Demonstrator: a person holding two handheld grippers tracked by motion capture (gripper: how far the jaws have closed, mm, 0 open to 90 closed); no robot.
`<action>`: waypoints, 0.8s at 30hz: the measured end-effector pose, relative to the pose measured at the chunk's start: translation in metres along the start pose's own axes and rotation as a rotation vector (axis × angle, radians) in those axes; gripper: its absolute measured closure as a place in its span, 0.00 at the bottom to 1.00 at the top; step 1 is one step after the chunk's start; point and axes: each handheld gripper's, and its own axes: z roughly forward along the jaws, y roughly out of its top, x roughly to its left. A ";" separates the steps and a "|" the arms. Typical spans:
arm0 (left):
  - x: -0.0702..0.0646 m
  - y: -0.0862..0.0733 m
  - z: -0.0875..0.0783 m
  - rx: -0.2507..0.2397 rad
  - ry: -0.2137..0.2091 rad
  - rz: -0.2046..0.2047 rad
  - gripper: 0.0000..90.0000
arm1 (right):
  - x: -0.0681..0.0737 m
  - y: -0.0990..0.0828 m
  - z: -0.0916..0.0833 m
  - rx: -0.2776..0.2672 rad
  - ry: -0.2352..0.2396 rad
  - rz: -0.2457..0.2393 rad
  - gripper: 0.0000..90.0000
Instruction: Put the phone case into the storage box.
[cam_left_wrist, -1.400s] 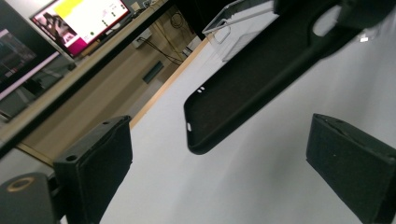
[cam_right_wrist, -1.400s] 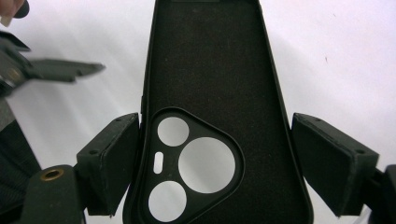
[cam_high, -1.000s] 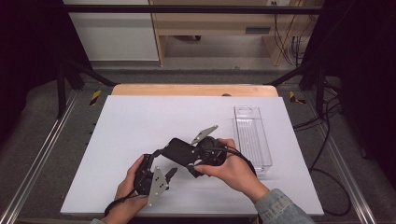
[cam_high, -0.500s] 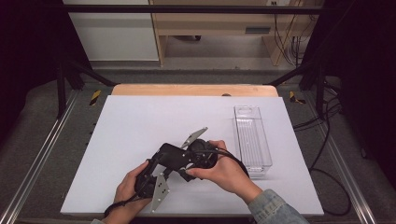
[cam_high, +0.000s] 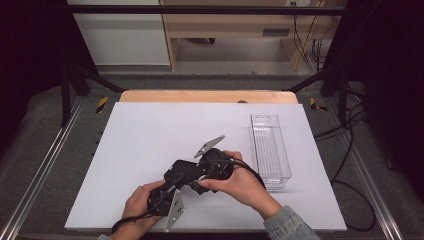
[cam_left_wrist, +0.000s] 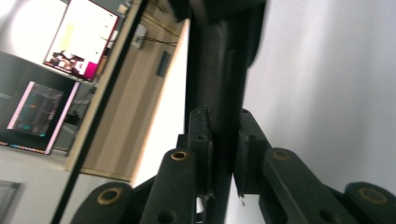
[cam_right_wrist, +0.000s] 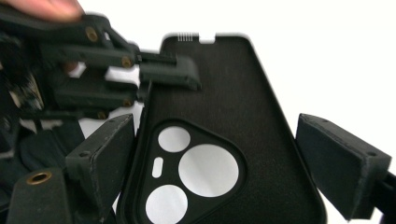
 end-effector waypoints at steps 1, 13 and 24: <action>0.001 0.000 0.000 0.000 -0.004 -0.005 0.89 | -0.002 -0.003 0.001 -0.032 0.013 0.006 0.15; 0.002 -0.005 -0.001 0.019 0.008 -0.052 0.89 | -0.002 -0.020 -0.009 -0.174 -0.006 -0.013 0.12; 0.014 -0.024 -0.006 0.073 0.041 -0.142 0.90 | -0.001 -0.045 -0.015 -0.303 -0.027 -0.002 0.15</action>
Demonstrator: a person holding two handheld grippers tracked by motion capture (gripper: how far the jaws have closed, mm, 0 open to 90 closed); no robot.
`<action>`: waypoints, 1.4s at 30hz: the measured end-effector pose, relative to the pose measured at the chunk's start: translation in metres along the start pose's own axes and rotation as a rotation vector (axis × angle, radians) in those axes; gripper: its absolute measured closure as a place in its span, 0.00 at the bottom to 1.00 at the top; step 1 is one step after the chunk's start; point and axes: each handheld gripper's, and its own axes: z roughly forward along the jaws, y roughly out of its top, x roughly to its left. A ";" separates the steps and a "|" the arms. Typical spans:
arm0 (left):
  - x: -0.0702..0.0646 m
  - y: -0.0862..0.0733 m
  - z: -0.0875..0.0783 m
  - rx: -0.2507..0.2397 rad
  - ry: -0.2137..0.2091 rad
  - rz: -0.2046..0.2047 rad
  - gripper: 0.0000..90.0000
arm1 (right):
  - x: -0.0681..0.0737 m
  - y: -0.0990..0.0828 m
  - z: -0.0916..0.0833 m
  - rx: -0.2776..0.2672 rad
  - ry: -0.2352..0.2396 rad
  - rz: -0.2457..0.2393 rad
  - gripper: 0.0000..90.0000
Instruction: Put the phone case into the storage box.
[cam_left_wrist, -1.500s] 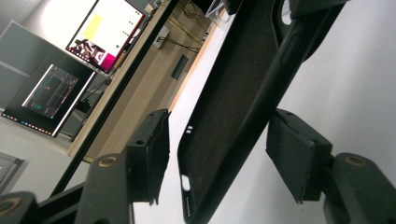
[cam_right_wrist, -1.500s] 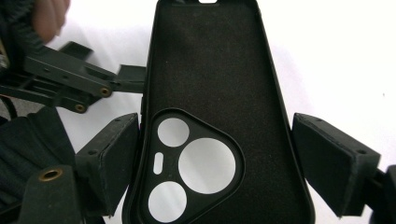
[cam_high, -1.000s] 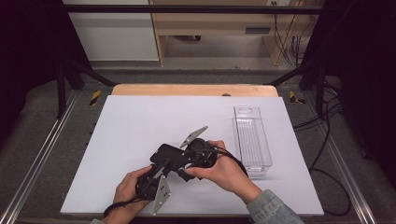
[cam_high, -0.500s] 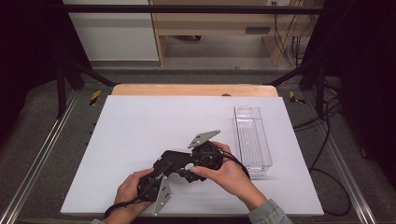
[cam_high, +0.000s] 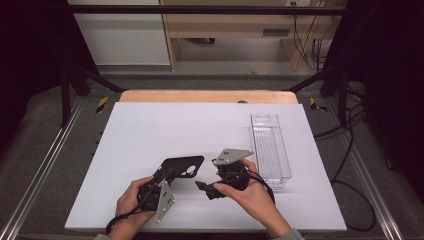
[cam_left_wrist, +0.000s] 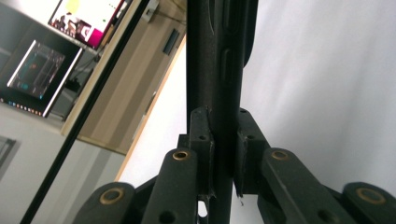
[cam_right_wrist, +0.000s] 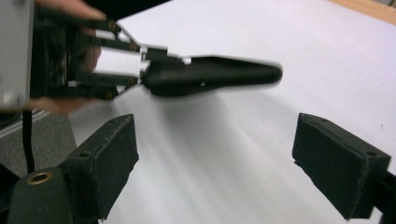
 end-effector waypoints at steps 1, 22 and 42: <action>0.001 -0.001 0.000 0.008 -0.004 -0.008 0.90 | 0.001 -0.005 0.000 -0.016 -0.006 0.001 0.15; 0.020 -0.015 -0.008 -0.050 -0.039 -0.273 0.90 | 0.005 -0.038 0.023 -0.073 -0.080 -0.024 0.17; 0.028 -0.029 -0.021 -0.080 -0.021 -0.469 0.90 | -0.003 -0.048 0.020 -0.195 -0.182 0.024 0.12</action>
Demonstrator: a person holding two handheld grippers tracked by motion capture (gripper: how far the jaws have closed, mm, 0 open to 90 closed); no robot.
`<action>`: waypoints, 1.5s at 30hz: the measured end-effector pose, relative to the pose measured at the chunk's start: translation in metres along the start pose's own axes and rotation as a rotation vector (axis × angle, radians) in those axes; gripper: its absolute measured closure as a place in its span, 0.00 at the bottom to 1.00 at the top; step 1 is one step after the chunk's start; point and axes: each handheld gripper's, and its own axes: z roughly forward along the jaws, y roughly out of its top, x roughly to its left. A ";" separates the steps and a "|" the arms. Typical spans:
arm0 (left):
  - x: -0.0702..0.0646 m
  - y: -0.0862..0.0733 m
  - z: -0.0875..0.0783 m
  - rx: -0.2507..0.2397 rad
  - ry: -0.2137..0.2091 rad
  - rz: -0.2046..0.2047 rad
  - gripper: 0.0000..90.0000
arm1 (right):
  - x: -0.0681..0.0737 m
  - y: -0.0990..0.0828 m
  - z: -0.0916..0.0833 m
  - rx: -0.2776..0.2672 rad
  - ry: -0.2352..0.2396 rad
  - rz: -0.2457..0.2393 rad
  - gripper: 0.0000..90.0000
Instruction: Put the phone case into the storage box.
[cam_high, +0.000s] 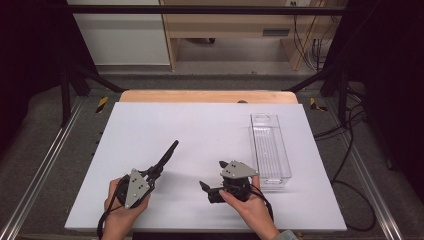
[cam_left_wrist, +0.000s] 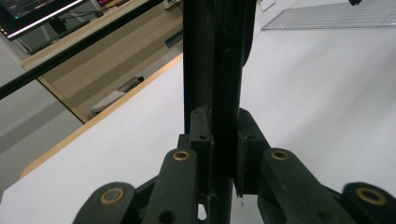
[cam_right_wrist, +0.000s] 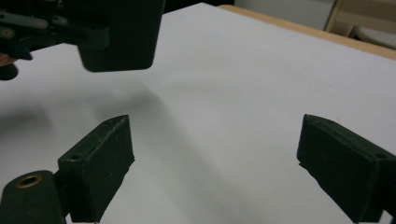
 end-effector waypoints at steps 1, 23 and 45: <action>0.000 0.000 -0.001 -0.001 0.000 -0.001 0.90 | 0.000 0.000 0.000 0.000 0.000 0.000 0.12; 0.003 0.002 -0.003 -0.040 -0.024 -0.085 0.90 | -0.005 -0.003 0.000 -0.169 -0.064 0.038 0.17; -0.002 0.009 -0.004 -0.090 -0.050 -0.138 0.90 | -0.008 0.001 -0.005 -0.205 0.059 0.083 0.04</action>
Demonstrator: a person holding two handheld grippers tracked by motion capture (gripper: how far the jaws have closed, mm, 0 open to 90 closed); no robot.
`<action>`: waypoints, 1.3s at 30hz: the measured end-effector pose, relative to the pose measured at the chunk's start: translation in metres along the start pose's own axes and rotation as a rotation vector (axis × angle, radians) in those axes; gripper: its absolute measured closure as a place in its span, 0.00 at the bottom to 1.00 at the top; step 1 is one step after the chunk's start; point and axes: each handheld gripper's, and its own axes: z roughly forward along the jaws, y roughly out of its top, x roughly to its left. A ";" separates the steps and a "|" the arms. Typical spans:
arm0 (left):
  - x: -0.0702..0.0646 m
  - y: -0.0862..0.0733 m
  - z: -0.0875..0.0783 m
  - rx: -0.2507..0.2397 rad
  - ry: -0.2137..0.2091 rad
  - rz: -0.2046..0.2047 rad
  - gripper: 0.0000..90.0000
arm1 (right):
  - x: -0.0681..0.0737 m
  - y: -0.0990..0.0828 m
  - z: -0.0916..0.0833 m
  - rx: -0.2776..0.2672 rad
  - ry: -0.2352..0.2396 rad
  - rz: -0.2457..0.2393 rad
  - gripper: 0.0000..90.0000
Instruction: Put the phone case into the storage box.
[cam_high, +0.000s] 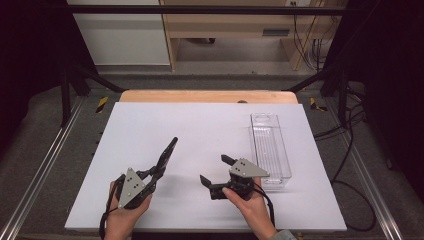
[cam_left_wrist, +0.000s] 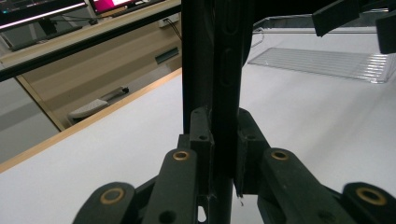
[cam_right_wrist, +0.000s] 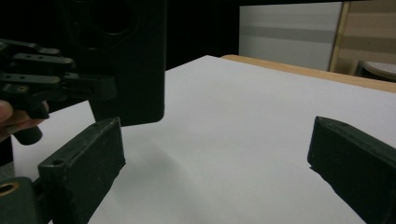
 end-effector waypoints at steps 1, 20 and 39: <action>0.000 0.000 0.000 0.000 -0.003 -0.004 0.90 | 0.000 0.000 0.000 -0.001 0.005 -0.002 0.03; -0.003 -0.001 0.005 0.006 -0.044 -0.063 0.90 | 0.006 0.000 0.001 0.013 0.015 -0.024 0.03; -0.014 0.004 0.008 -0.032 -0.110 -0.086 0.90 | 0.010 0.003 -0.001 -0.026 -0.028 -0.030 0.04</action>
